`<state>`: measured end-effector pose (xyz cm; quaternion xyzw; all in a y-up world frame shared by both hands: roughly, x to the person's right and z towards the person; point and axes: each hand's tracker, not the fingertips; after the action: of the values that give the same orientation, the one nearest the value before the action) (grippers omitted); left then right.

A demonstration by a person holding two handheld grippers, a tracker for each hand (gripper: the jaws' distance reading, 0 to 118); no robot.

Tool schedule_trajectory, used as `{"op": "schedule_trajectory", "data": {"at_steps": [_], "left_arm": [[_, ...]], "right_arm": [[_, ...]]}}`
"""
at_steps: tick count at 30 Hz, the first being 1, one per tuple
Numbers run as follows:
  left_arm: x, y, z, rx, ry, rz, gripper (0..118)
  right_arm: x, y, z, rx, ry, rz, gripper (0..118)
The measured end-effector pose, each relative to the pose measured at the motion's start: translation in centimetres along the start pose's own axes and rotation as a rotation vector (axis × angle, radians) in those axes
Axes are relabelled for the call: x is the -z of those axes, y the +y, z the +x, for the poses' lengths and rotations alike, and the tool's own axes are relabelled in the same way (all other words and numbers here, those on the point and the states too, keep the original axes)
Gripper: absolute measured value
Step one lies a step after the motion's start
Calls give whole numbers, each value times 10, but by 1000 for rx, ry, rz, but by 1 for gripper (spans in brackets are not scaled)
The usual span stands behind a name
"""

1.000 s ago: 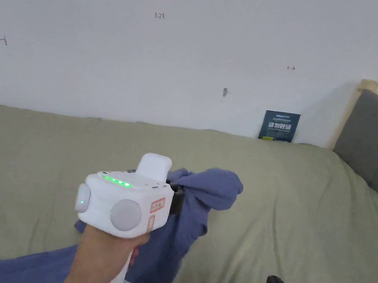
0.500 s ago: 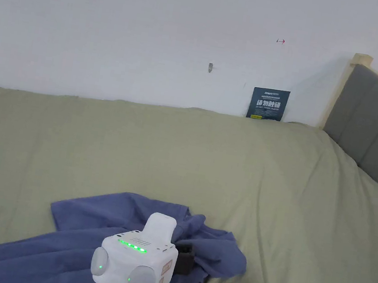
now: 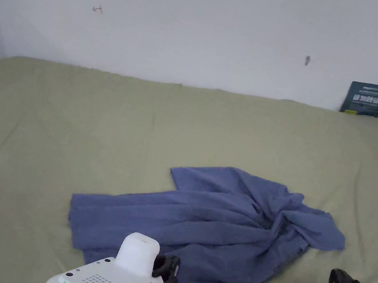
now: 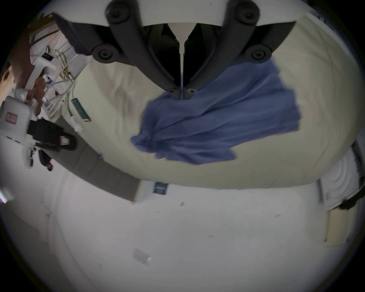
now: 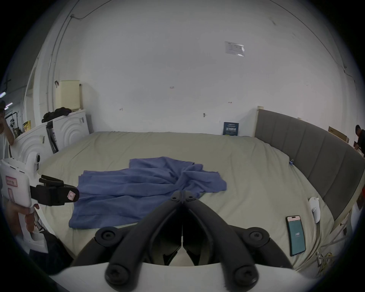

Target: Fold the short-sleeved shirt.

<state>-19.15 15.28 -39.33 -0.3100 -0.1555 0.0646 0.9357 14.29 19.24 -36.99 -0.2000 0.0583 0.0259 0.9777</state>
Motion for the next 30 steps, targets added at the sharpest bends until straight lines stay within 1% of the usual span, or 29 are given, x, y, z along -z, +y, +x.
{"op": "schedule_trajectory", "data": {"at_steps": [2,3,6,9,10,11,12,13,14,15,16,17,19,20,23,24,25,26,27,28,30], "left_arm": [[-1,-5,-40,-75,43,-25,0],[-1,-3,-62,-112,90,-24,0],[13,19,-123,-127,216,-67,0],[47,51,-185,-165,319,-155,0],[55,65,-194,-187,351,-144,0],[72,78,-212,-207,364,-178,0],[90,88,-231,-234,365,-223,5],[105,93,-245,-285,376,-253,28],[125,98,-265,-308,431,-257,70],[138,101,-279,-339,465,-261,88],[145,101,-285,-355,464,-271,85],[157,105,-293,-334,474,-260,86],[169,98,-292,-350,494,-301,86],[177,96,-293,-328,475,-321,86],[199,85,-292,-254,515,-380,85],[196,86,-286,-194,552,-369,71],[194,86,-278,-181,523,-326,53],[189,87,-261,-152,493,-329,37],[188,86,-253,-123,474,-340,16],[189,84,-244,-79,517,-366,11],[197,82,-243,-39,518,-404,2]], "right_arm": [[0,-3,-12,-10,20,-12,0],[2,-5,-18,-13,31,-21,0],[7,-10,-29,-25,49,-39,0],[19,-13,-33,-37,60,-64,0],[23,-14,-33,-39,60,-69,0],[28,-15,-32,-39,59,-75,0],[33,-16,-31,-36,59,-82,0],[38,-17,-30,-34,59,-89,0],[43,-18,-29,-33,56,-96,0],[48,-19,-28,-35,54,-106,0],[52,-20,-26,-37,57,-115,0],[56,-22,-25,-41,55,-122,0],[62,-26,-22,-53,46,-135,0],[66,-28,-20,-54,44,-141,0],[73,-29,-16,-45,40,-159,0],[74,-29,-15,-43,37,-162,0],[75,-30,-15,-41,35,-163,0],[76,-30,-15,-37,33,-163,0],[75,-30,-15,-32,33,-160,0],[75,-30,-15,-25,35,-156,0],[73,-28,-16,-16,41,-147,0]]}}
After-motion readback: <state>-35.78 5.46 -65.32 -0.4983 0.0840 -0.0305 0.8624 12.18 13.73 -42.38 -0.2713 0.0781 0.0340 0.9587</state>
